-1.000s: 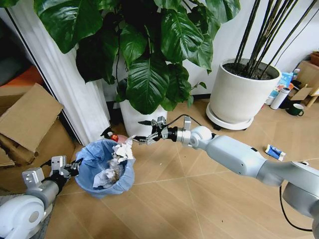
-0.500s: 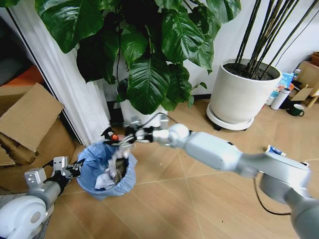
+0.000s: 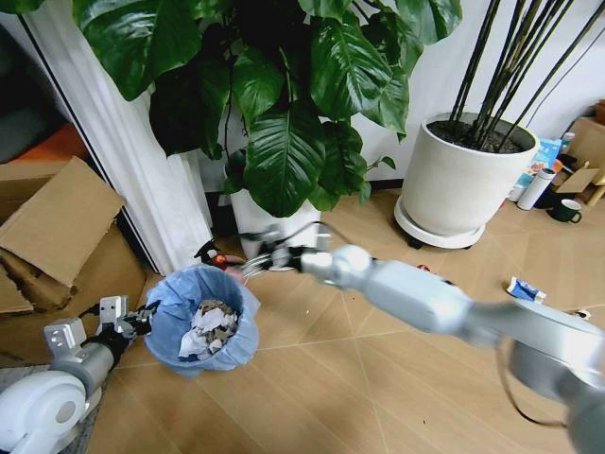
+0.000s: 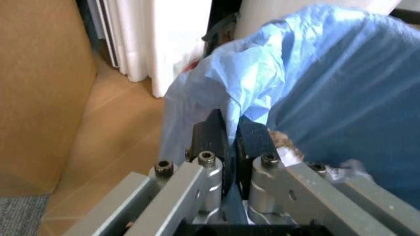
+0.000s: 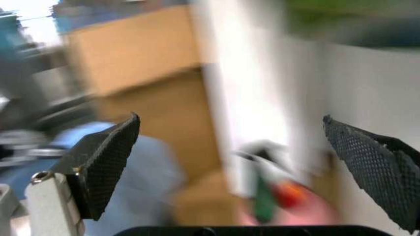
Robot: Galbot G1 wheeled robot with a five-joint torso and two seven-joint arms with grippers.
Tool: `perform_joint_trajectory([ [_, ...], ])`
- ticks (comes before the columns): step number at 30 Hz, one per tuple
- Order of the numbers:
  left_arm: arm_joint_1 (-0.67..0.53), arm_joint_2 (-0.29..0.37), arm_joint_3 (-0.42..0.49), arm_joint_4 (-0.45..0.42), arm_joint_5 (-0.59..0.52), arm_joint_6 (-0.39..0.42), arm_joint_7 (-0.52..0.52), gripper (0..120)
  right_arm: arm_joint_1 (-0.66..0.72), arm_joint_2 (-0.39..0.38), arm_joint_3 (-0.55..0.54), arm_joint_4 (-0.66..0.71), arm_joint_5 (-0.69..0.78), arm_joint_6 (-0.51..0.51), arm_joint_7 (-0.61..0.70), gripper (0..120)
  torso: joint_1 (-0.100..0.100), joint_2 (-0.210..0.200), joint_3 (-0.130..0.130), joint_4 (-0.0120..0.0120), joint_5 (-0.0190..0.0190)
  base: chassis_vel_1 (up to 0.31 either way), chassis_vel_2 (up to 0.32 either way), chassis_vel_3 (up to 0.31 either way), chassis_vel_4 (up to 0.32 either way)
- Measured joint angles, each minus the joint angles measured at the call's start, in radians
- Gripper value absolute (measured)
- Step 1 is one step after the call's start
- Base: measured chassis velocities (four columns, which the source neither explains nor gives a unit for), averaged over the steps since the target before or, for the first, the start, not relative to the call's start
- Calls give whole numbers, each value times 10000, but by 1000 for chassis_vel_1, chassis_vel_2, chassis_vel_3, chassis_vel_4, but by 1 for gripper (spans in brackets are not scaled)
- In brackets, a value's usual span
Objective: Pick up the trash bin and place the garbage on the floor into it.
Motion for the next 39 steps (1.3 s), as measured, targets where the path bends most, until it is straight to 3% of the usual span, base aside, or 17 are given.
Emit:
perform_joint_trajectory([
  [3, -13, -36, -104, -12, -27, -1, 0, 0, -1841, -908, 1486, 635, -474, 187, 1424, 100, 0, 0, 0, -2, 3, 0, 0, 0, 0],
  [4, -13, -36, -104, -12, -27, -1, 0, 0, -1841, -908, 1486, 635, -474, 187, 1424, 100, 0, 0, 0, -2, 3, 0, 0, 0, 0],
  [8, -29, -162, -253, 33, -41, -7, -17, 0, -4469, -1460, 4515, 963, -1848, 401, 1918, 100, -1, 0, -1, 8, 1, 0, 0, 0, 0],
  [10, -31, -201, -259, 59, -21, -12, -17, 0, -4982, -1479, 5076, 1041, -1989, 408, 1924, 100, 0, 0, -1, 8, 4, 0, 0, 0, 0],
  [12, -70, -332, -265, 159, 116, -49, -2, 0, -6138, -1399, 6374, 1176, -2301, 416, 1931, 100, -1, 0, -1, 9, 7, 0, 0, 0, 0],
  [13, -70, -332, -265, 159, 116, -49, -2, 0, -6138, -1399, 6374, 1176, -2301, 416, 1931, 100, -1, 0, -1, 9, 7, 0, 0, 0, 0],
  [16, -122, -607, -266, 306, 306, -97, 32, 0, -7953, -951, 8948, 1487, -3009, 374, 1900, 100, -1, 0, -2, 6, 2, 0, 0, 0, 0],
  [20, -130, -719, -267, 325, 353, -112, 61, 0, -8620, -690, 9936, 1599, -3404, 347, 1798, 100, -1, 0, -1, 7, 0, 0, 0, 0, 0],
  [23, -125, -956, -279, 325, 538, -169, 136, 0, -9653, -74, 11391, 1760, -3916, 354, 1437, 100, -2, 0, -1, 8, 1, 0, 0, 0, 0],
  [29, -35, -1212, -279, 264, 696, -218, 209, 0, -10498, 663, 12369, 1797, -4229, 396, 823, 100, -2, 1, -1, 9, 0, 0, 0, 0, 0],
  [39, 43, -1250, -279, 148, 703, -218, 197, 0, -10694, 870, 12570, 1797, -4267, 419, 601, 100, -1, 0, 0, 9, -1, -29, 5, 36, 5],
])
